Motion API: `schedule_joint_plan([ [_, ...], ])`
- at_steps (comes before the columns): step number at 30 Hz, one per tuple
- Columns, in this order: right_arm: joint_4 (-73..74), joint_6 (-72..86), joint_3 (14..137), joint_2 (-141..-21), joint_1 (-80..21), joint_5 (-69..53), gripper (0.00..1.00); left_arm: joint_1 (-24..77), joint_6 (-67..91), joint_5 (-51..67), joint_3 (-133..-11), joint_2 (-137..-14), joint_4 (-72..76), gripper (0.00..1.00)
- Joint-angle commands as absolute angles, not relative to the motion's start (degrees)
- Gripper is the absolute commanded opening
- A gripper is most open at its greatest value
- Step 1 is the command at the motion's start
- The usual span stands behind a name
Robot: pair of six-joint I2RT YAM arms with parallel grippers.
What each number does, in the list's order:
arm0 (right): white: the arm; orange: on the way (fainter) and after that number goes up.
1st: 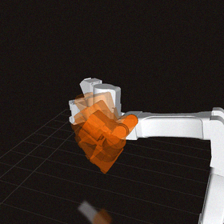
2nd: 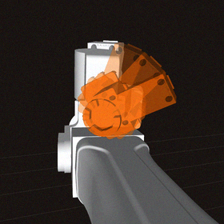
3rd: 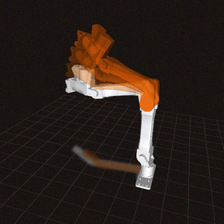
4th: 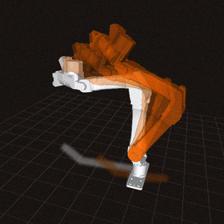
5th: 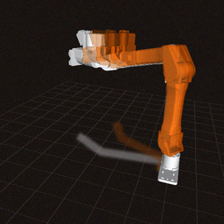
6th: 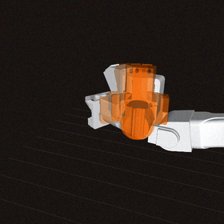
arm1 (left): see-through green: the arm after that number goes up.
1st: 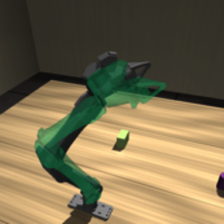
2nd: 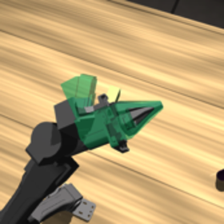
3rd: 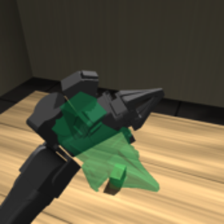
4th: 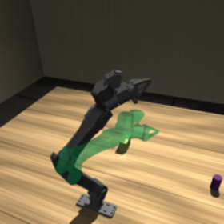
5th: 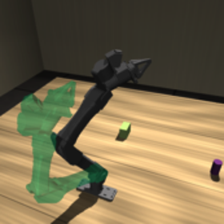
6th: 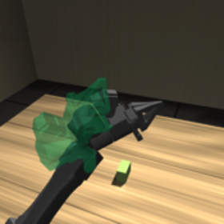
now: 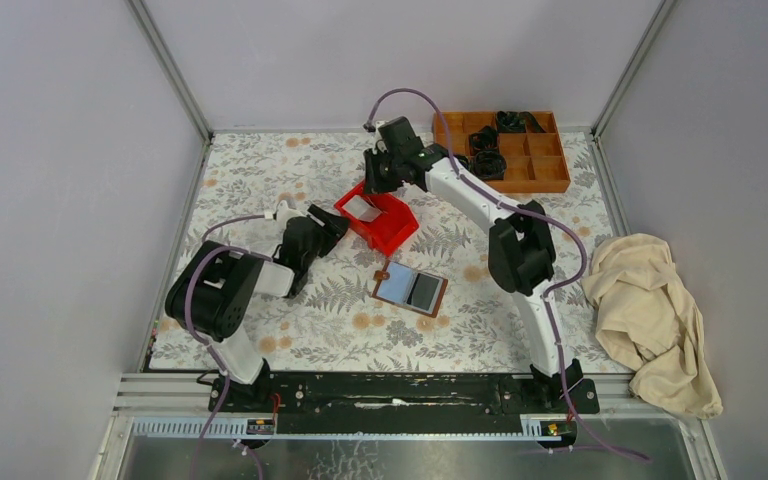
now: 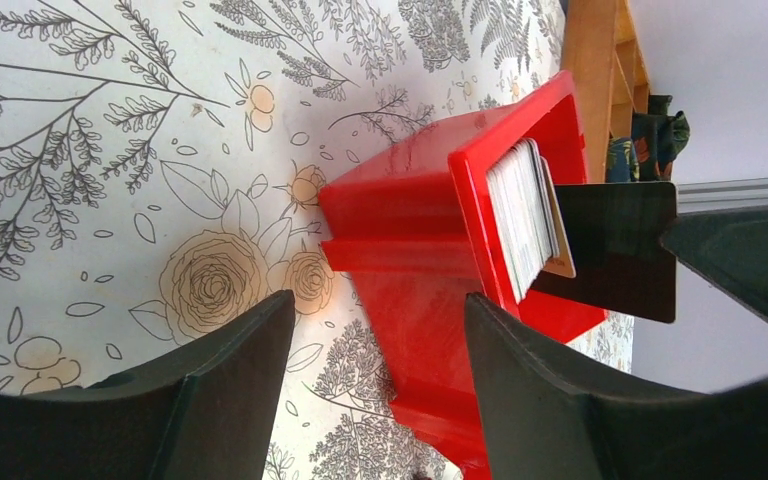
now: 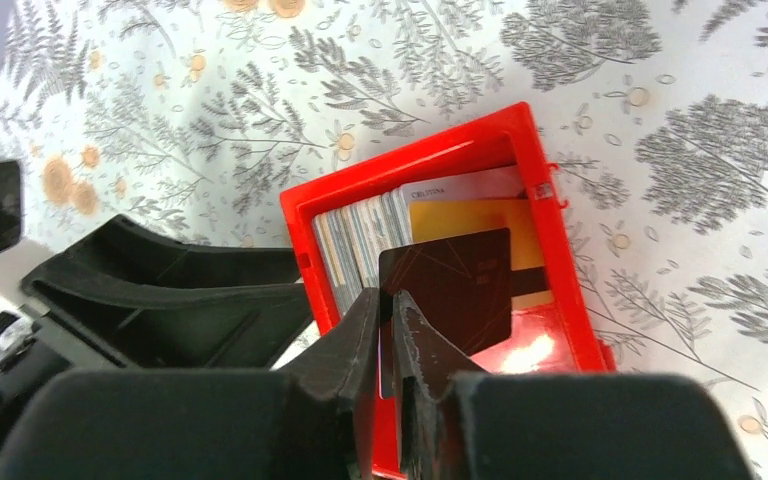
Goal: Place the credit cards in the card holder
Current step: Pick up the credit card from the storage box.
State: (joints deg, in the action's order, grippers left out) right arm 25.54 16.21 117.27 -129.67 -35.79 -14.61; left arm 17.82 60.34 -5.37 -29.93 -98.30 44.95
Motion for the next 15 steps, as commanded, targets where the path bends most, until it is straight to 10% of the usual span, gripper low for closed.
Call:
schedule_joint_plan([
  [1, 26.83, 14.32, 115.57, -124.83, -36.61, -6.94, 0.12, 17.23, 60.38, -6.27, -28.79, -95.39, 47.46, 0.70],
  [15, 24.71, 12.98, 106.27, -117.62, -38.05, 10.57, 0.00, 18.43, 58.94, -8.09, -26.44, -85.97, 42.37, 0.72],
])
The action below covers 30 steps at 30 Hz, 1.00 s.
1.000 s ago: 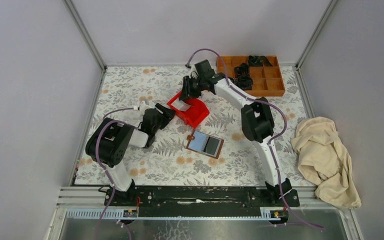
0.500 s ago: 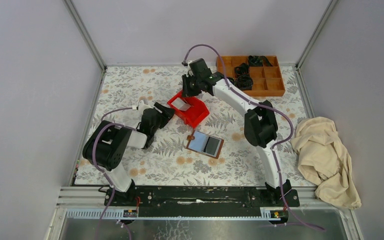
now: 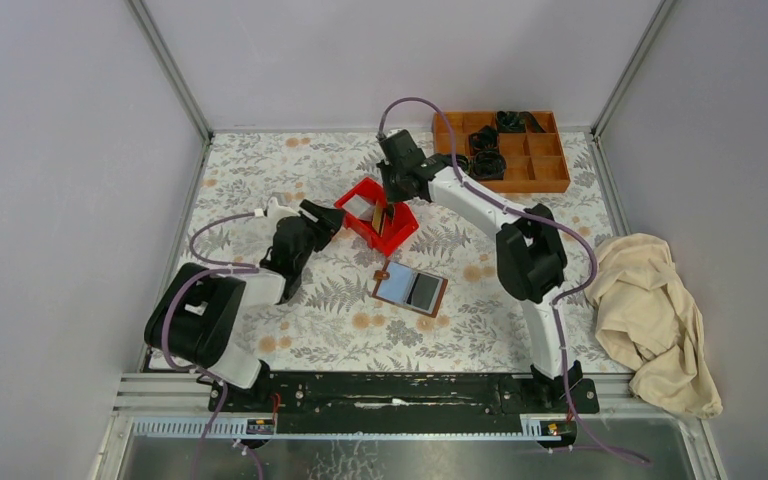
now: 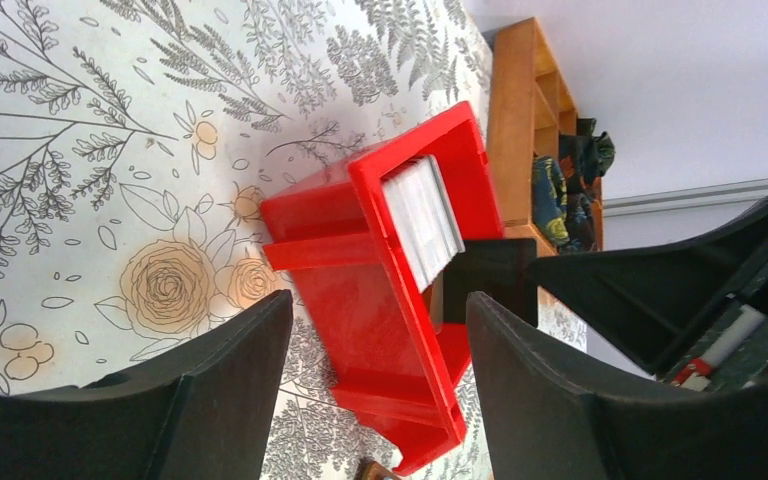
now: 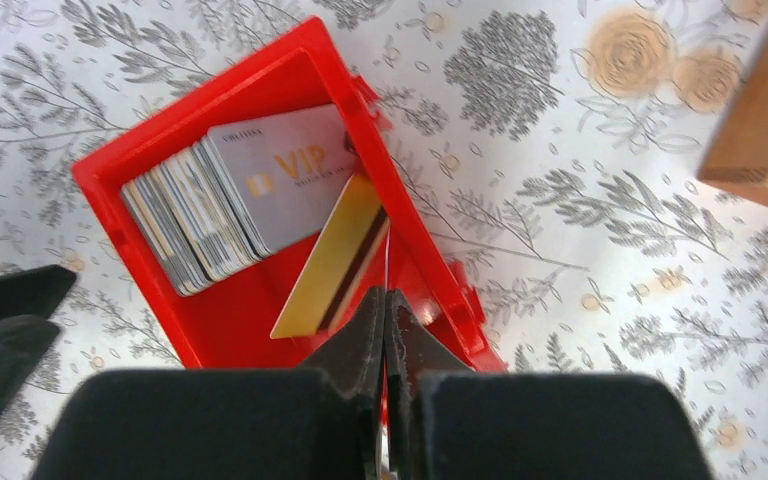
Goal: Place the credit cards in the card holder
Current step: Pick up the credit card from the storage box.
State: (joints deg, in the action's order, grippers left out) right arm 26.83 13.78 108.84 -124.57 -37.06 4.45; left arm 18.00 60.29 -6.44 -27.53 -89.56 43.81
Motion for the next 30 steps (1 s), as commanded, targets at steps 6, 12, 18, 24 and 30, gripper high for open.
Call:
schedule_joint_plan([
  [6, 22.18, 12.61, 103.07, -112.86, -38.46, 12.55, 0.00, 19.45, 58.17, -8.85, -26.03, -80.72, 38.98, 0.73],
  [12, 22.99, 13.86, 99.38, -106.83, -38.76, 11.52, 0.00, 22.11, 55.59, -8.56, -26.41, -76.15, 37.02, 0.75],
  [18, 25.19, 15.57, 90.32, -97.68, -38.76, 1.41, 0.00, 22.94, 52.21, 3.26, -23.34, -74.51, 47.20, 0.77],
  [24, 23.06, 19.31, 74.97, -84.09, -38.76, -8.22, 0.00, 22.98, 51.38, 17.76, -18.94, -73.94, 61.96, 0.79],
  [30, 20.51, 23.54, 63.53, -72.38, -38.76, -16.47, 0.00, 23.58, 55.50, 33.32, -15.15, -77.78, 80.40, 0.79],
])
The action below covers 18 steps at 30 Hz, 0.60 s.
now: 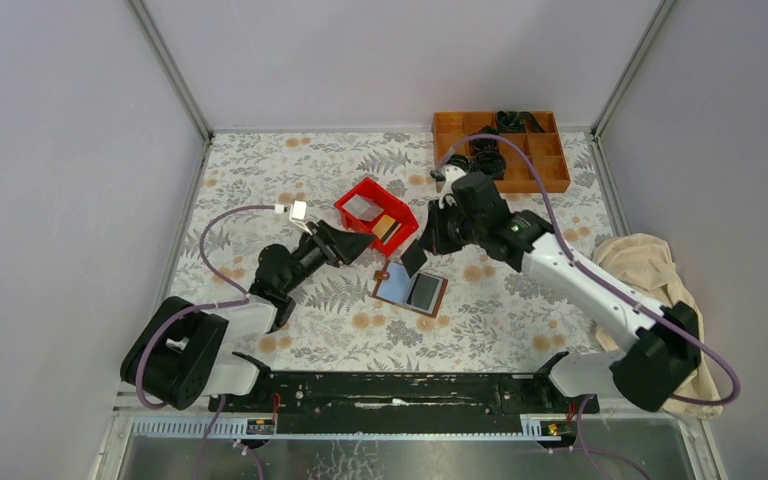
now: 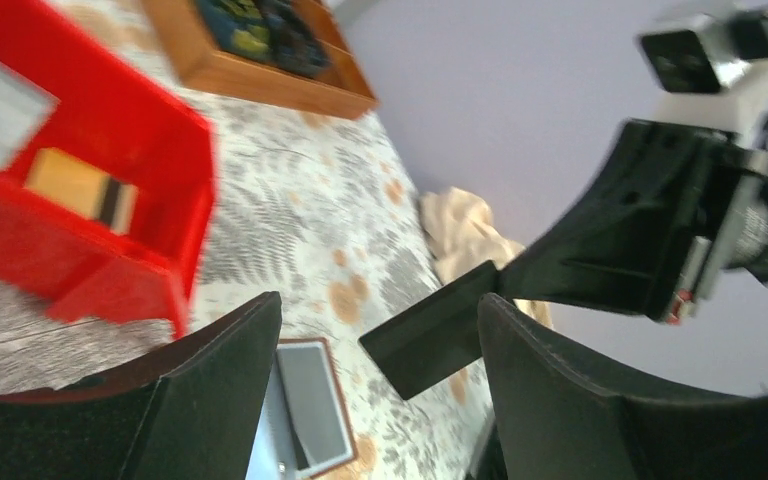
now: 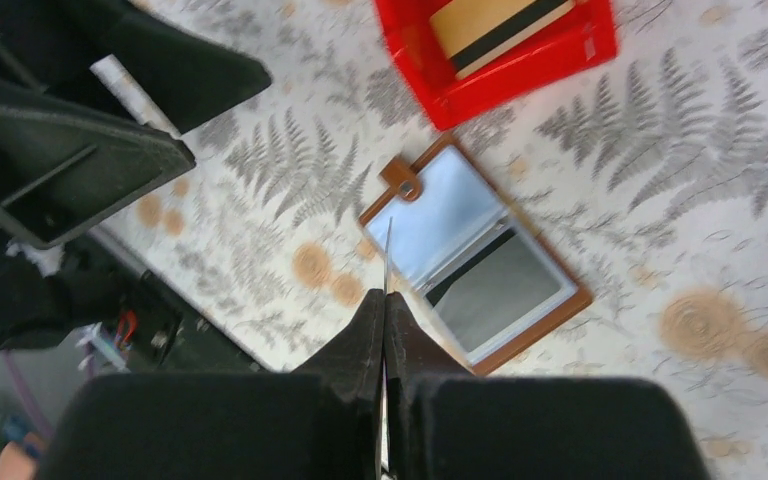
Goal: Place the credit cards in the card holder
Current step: Pick up the credit card from the storage box.
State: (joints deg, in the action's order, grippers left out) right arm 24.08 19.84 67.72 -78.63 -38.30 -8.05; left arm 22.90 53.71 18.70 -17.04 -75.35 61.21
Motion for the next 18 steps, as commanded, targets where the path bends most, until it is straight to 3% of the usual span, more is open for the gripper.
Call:
schedule_joint_plan([
  [1, 20.11, 24.10, 62.04, -71.25, -38.76, -18.18, 0.00, 23.88, 56.58, 35.85, -14.98, -78.97, 83.82, 0.79],
  [7, 18.86, 25.72, 57.21, -66.47, -38.76, -24.83, 0.00, 28.12, 58.00, 47.14, -15.73, -83.57, 91.50, 0.79],
  [18, 15.90, 27.46, 55.33, -66.96, -38.67, -31.60, 0.00, 30.10, 57.18, 53.33, -16.48, -88.20, 91.54, 0.78],
])
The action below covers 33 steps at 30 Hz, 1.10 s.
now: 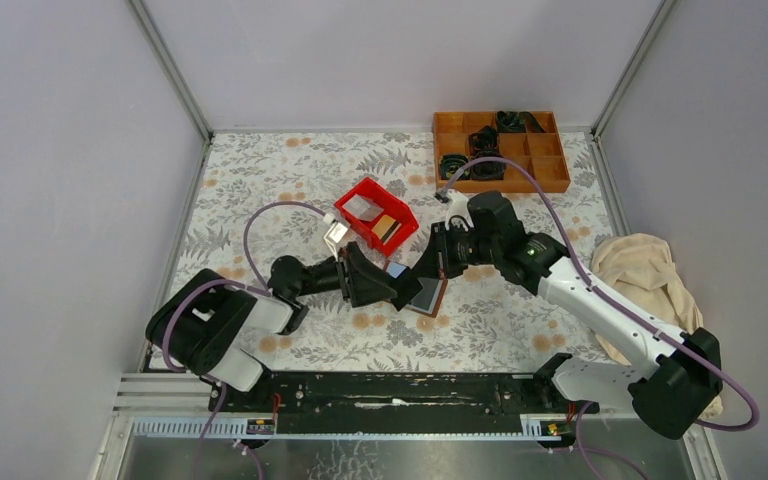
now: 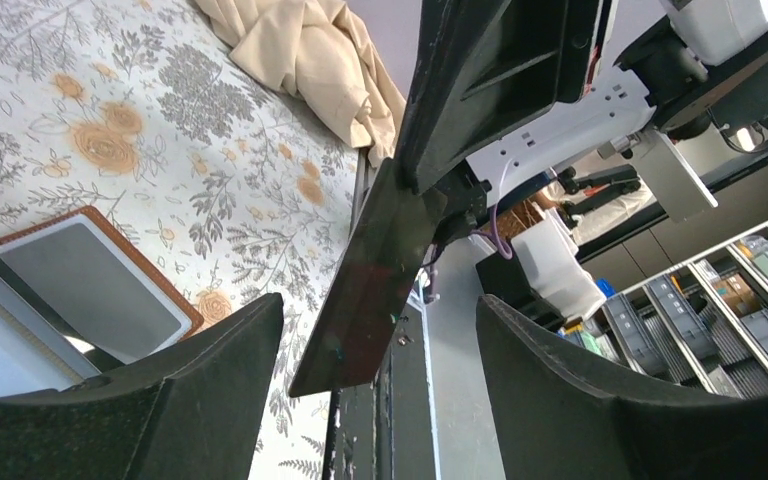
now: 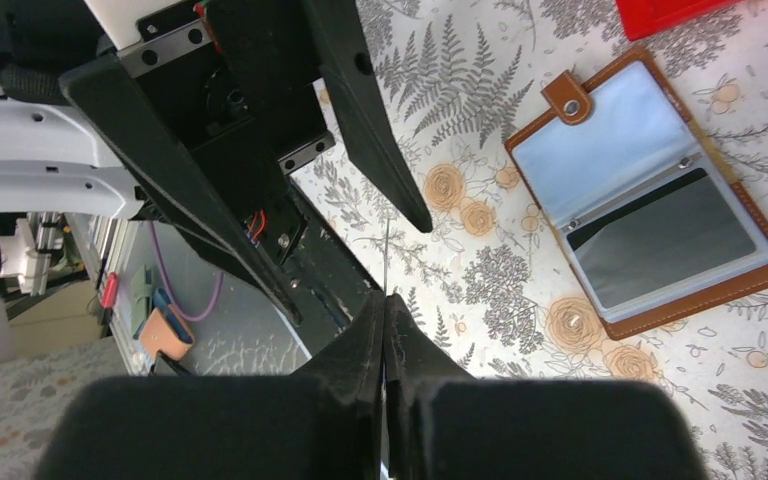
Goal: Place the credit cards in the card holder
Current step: Pick up the credit card from the storage box.
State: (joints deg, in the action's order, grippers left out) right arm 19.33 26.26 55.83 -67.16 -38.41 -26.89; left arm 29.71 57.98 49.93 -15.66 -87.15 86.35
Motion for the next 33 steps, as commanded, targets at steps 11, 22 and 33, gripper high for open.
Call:
schedule_joint_plan([
  [11, 15.09, 26.74, 54.67, -69.94, -38.65, -34.44, 0.00, 30.91, 57.13, 56.59, -18.92, -91.90, 91.49, 0.51],
  [22, 16.23, 24.45, 56.58, -72.02, -38.32, -34.12, 0.14, 31.60, 58.63, 57.20, -19.40, -93.21, 91.84, 0.00],
  [33, 14.51, 26.67, 49.75, -58.68, -38.22, -12.54, 0.45, 30.93, 60.30, 42.54, -16.38, -92.85, 91.58, 0.00],
])
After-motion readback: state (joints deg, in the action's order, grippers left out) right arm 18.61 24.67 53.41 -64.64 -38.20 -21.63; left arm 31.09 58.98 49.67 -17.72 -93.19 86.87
